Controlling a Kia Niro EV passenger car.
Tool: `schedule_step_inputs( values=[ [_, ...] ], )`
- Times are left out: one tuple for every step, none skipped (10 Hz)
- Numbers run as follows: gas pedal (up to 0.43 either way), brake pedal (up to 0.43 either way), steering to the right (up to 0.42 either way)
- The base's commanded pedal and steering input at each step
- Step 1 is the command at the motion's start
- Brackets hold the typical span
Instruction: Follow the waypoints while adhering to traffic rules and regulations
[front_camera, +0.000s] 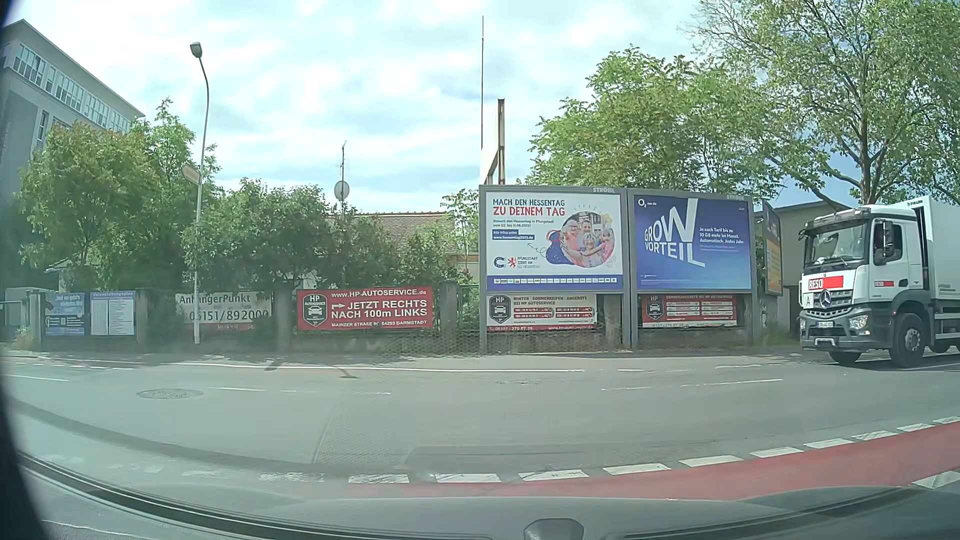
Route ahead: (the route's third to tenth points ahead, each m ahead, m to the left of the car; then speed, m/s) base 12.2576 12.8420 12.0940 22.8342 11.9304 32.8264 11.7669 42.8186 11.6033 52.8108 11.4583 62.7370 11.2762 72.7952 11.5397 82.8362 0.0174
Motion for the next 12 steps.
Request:
schedule_step_inputs(
  values=[
    [0.0,0.287,-0.101],
    [0.0,0.287,-0.101],
    [0.0,0.287,-0.101],
    [0.0,0.287,-0.101],
    [0.0,0.287,-0.101],
    [0.0,0.287,-0.101],
    [0.0,0.287,-0.101],
    [0.0,0.287,-0.101],
    [0.0,0.287,-0.101],
    [0.0,0.287,-0.101],
    [0.0,0.287,-0.101],
    [0.0,0.287,-0.101]
  ],
)
